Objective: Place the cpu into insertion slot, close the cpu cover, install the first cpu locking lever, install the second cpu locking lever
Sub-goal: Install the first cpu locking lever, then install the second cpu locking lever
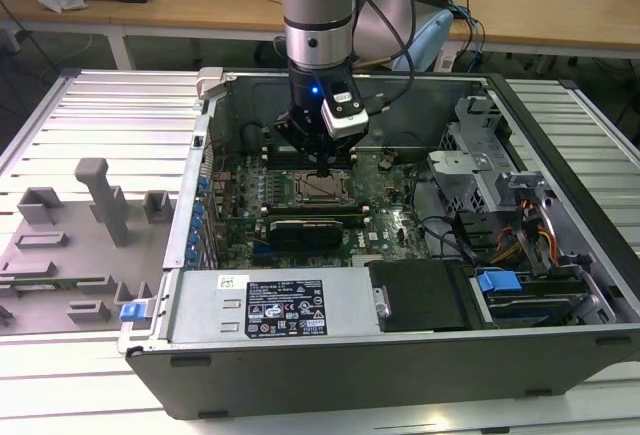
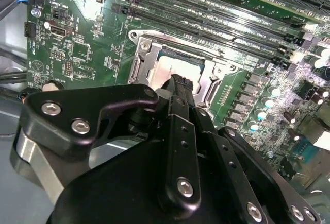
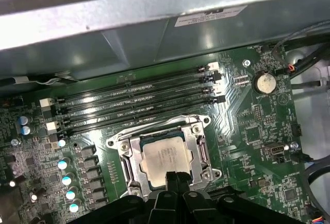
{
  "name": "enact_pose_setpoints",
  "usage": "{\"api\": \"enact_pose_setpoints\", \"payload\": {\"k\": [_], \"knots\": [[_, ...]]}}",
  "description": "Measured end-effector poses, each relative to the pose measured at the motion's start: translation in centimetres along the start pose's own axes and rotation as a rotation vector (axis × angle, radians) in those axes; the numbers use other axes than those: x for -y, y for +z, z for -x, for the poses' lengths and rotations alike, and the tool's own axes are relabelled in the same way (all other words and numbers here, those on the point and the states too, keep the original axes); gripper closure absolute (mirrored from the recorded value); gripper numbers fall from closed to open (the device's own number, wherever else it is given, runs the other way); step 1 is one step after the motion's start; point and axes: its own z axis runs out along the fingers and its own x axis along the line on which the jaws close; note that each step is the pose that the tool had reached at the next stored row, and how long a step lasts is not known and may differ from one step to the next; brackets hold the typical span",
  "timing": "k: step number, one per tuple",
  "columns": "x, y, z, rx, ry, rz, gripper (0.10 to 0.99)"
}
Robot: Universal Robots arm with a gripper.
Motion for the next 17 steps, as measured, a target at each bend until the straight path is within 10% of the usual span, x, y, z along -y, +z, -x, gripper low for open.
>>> {"api": "enact_pose_setpoints", "payload": {"k": [17], "knots": [[0.09, -0.12, 0.01, -0.0002, 0.0, 0.0, 0.98]]}}
